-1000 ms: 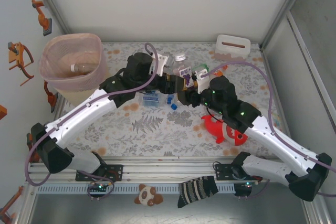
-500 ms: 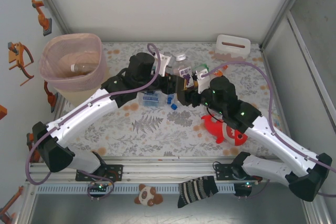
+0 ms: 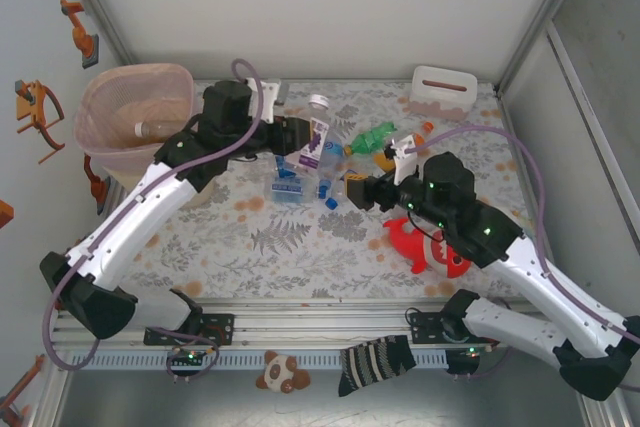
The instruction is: Put the plastic bottles in the bin
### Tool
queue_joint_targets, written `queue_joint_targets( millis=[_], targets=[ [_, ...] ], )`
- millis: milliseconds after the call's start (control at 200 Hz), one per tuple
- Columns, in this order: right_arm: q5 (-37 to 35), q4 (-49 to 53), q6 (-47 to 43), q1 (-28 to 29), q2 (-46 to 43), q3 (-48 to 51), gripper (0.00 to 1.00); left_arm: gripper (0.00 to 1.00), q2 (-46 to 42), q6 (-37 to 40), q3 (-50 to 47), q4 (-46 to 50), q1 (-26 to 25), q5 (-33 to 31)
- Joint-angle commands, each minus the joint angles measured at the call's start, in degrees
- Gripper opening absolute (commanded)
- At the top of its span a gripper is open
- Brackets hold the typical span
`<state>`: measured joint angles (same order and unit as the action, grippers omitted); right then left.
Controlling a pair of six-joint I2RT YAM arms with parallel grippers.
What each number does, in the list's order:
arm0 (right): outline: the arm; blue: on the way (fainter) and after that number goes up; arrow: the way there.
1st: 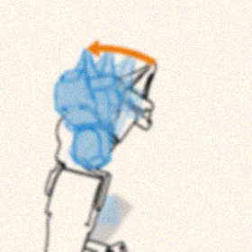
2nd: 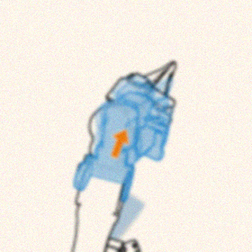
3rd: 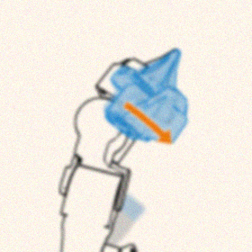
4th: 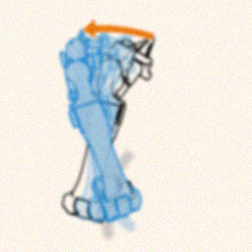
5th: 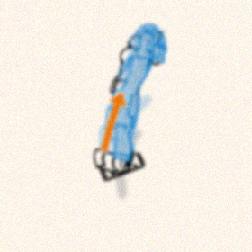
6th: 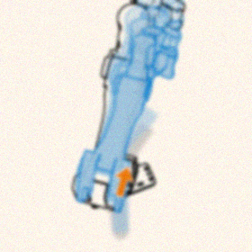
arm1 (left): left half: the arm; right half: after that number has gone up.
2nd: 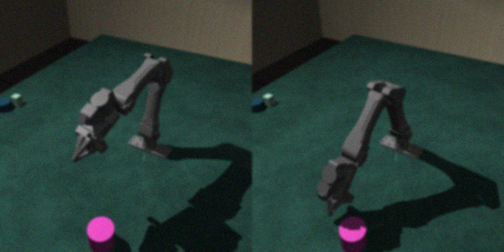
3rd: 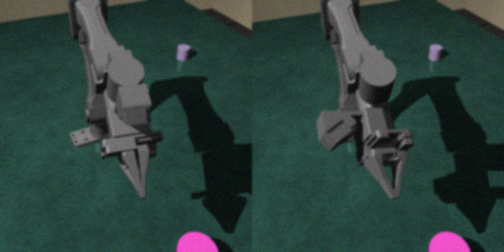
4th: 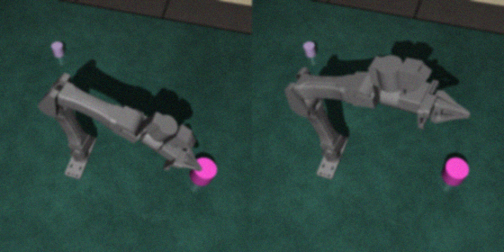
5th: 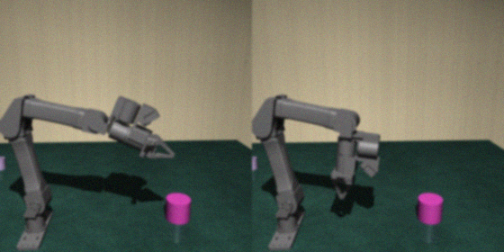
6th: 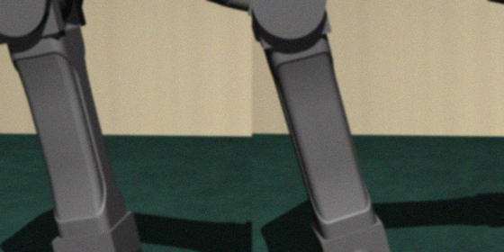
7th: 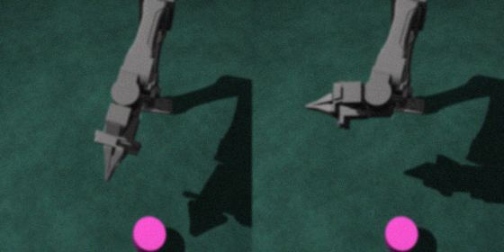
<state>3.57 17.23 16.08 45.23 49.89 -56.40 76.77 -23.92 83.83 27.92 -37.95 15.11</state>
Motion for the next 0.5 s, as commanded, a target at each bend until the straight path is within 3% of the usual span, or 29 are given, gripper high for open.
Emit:
queue_joint_targets(
  millis=[0, 250, 496],
  targets=[
    [-1.61, 1.22, 0.41, 0.03, -1.01, -0.24, 0.84, 0.41, -2.92, 4.25, 3.23, 5.05, 2.59, -0.42],
    [-2.96, 2.54, -0.16, 0.0, -0.73, -0.9, 0.83, 0.41, -1.83, 11.4, 15.89, 21.18, 16.78, -3.92],
    [-2.8, 2.85, -0.43, -0.04, 0.13, -1.69, 0.83, 0.41, 6.12, 18.18, 33.76, 34.87, 28.98, -8.76]
  ],
)
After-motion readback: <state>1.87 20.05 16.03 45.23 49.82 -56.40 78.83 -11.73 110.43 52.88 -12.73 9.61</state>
